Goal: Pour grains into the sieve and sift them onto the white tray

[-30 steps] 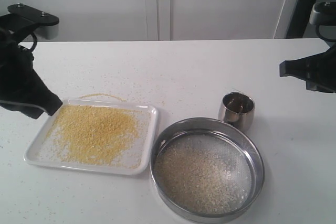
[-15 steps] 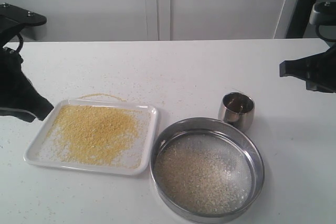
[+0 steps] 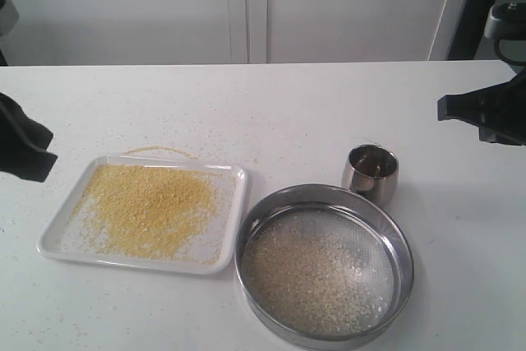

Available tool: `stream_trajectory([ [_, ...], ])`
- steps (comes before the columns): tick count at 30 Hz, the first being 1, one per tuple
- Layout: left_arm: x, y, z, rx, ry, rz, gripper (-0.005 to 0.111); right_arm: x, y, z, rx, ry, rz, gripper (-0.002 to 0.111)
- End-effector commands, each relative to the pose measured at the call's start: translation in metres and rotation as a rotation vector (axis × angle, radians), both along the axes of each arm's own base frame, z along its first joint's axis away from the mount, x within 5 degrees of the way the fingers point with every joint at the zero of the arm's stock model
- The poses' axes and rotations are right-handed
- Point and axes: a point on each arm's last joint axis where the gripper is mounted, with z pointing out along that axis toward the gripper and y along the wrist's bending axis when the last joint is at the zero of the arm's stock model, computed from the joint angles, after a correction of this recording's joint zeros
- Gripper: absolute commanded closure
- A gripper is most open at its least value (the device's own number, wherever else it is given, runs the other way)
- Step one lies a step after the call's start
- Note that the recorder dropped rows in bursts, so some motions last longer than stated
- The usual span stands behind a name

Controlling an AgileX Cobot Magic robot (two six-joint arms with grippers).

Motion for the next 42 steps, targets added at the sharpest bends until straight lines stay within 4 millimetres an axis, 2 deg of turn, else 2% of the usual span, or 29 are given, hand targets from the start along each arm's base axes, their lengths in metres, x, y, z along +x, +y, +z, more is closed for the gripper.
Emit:
stream_trajectory([
  [1,-0.011,0.008,-0.008,0.017,-0.007,-0.001,0.107,0.001,-0.001,0.002,-0.001,-0.017,-0.001,0.108],
  [12,-0.029,0.017,-0.029,-0.002,-0.056,-0.009,0.107,0.001,-0.001,0.002,-0.002,-0.017,-0.001,0.108],
  [18,-0.04,0.024,-0.03,0.003,-0.102,-0.03,0.107,0.001,-0.001,0.002,-0.002,-0.017,-0.001,0.108],
  [29,-0.054,0.051,-0.034,-0.016,-0.159,0.105,0.107,0.001,-0.001,0.002,-0.003,-0.015,-0.001,0.108],
  [42,-0.085,0.078,-0.05,-0.057,-0.259,0.294,0.107,0.001,-0.001,0.002,-0.001,-0.017,-0.001,0.108],
])
